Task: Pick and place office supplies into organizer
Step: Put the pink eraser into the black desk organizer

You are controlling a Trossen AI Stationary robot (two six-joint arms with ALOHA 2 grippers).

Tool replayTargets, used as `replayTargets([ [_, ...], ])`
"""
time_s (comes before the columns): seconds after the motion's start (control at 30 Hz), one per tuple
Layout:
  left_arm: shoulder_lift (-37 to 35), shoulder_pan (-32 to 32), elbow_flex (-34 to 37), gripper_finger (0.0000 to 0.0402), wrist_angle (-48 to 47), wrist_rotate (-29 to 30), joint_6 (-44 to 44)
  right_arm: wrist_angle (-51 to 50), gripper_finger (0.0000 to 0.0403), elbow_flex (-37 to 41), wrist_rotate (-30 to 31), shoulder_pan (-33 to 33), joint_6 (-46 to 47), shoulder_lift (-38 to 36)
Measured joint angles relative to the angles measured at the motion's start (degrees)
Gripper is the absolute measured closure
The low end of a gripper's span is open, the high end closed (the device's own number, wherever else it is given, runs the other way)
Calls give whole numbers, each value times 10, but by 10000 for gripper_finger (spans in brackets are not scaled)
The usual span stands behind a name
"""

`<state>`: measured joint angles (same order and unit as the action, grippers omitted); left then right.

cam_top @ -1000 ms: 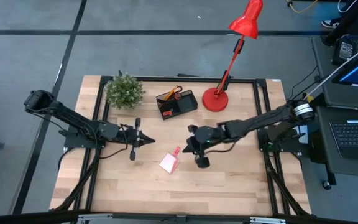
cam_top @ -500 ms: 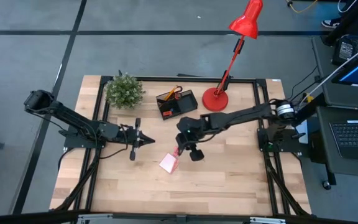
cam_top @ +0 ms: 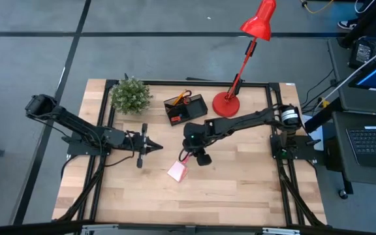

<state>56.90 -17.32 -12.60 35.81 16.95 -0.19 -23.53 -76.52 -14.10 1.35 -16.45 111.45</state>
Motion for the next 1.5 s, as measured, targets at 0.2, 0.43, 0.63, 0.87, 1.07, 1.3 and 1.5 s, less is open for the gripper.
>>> replayTargets([
  [0.2,0,0,0,396,0,1,-1,-20,236,-24,51,14,-39,0],
  [0.43,0,0,0,399,0,2,-1,-21,230,-25,57,15,-66,0],
  [0.63,0,2,0,396,3,3,-1,-47,230,-70,57,11,-101,46],
  [0.87,0,2,0,396,4,2,-2,-168,230,-171,54,12,-126,119],
  [1.07,0,2,0,398,4,2,9,-180,230,-195,51,24,-162,156],
  [1.3,0,2,0,398,4,2,9,-177,230,-196,50,36,-171,168],
  [1.5,0,2,0,400,4,2,9,-154,230,-191,50,35,-196,169],
])
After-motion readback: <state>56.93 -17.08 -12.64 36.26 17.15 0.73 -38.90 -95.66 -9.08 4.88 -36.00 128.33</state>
